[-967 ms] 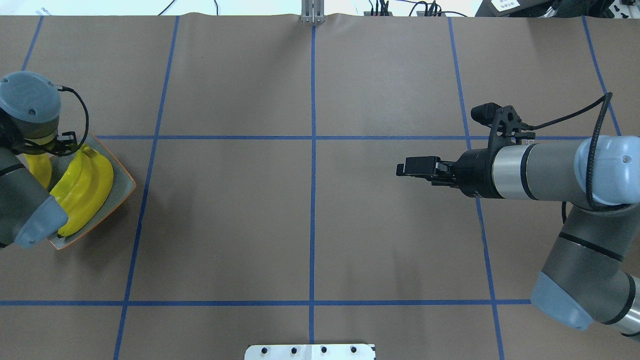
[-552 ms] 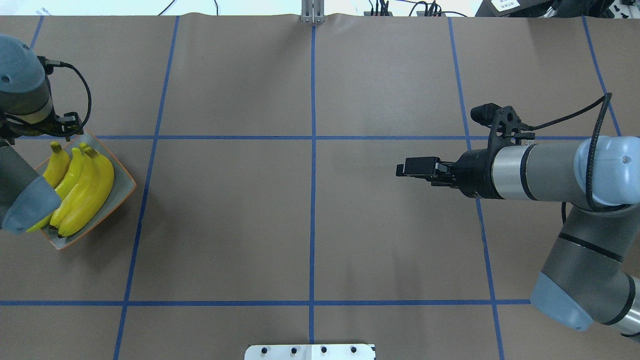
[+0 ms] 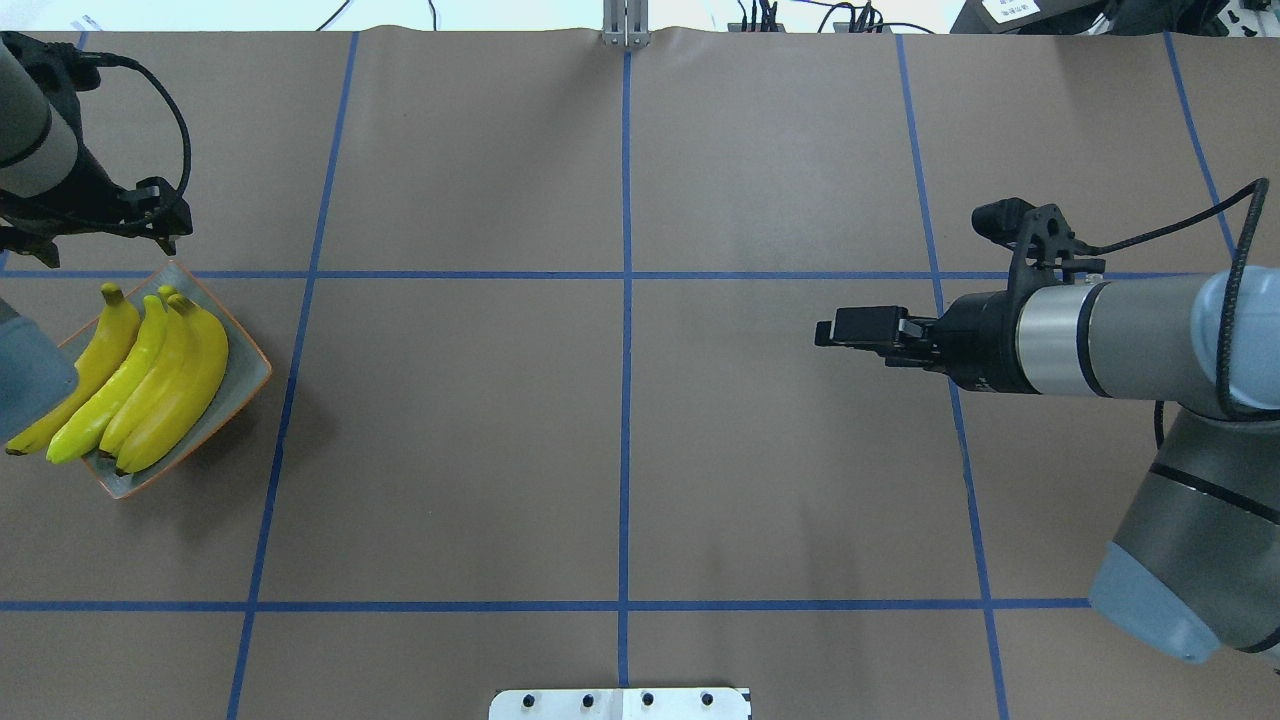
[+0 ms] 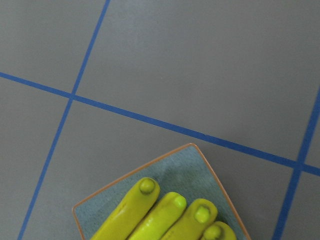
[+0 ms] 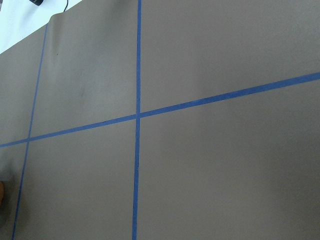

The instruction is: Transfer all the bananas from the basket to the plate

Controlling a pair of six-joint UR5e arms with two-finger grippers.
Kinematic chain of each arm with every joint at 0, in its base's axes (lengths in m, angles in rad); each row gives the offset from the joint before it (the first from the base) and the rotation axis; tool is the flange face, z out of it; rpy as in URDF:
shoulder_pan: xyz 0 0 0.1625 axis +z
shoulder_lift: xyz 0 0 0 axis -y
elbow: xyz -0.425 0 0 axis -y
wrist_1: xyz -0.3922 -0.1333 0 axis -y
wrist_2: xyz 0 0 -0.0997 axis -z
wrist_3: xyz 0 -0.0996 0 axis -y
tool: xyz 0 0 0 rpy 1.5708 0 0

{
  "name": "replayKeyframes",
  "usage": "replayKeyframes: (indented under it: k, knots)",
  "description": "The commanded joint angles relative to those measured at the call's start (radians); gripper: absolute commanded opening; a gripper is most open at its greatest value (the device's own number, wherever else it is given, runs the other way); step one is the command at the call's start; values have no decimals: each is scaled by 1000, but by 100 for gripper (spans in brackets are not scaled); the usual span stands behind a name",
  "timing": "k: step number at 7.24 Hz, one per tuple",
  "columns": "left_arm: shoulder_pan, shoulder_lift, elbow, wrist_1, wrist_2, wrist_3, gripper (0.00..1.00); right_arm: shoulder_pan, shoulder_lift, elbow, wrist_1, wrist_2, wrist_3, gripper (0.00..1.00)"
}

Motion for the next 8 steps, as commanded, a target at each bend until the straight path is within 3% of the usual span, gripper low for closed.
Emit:
replayKeyframes:
  k: [1,3,5,7,8]
  knots:
    - [-32,-1,-50,-5,-51,157,100,153,-101,1,-5,130,-24,100]
    - [-142,16,-34,-7,-169,419,100,374,-192,-64,-18,314,-280,100]
    - [-245,58,32,-17,-267,660,100,563,-207,-202,-84,467,-590,100]
    - [-320,58,121,-42,-306,748,100,706,-195,-189,-374,528,-930,100]
    - [-357,59,193,-62,-386,799,100,755,-163,-189,-497,538,-1057,100]
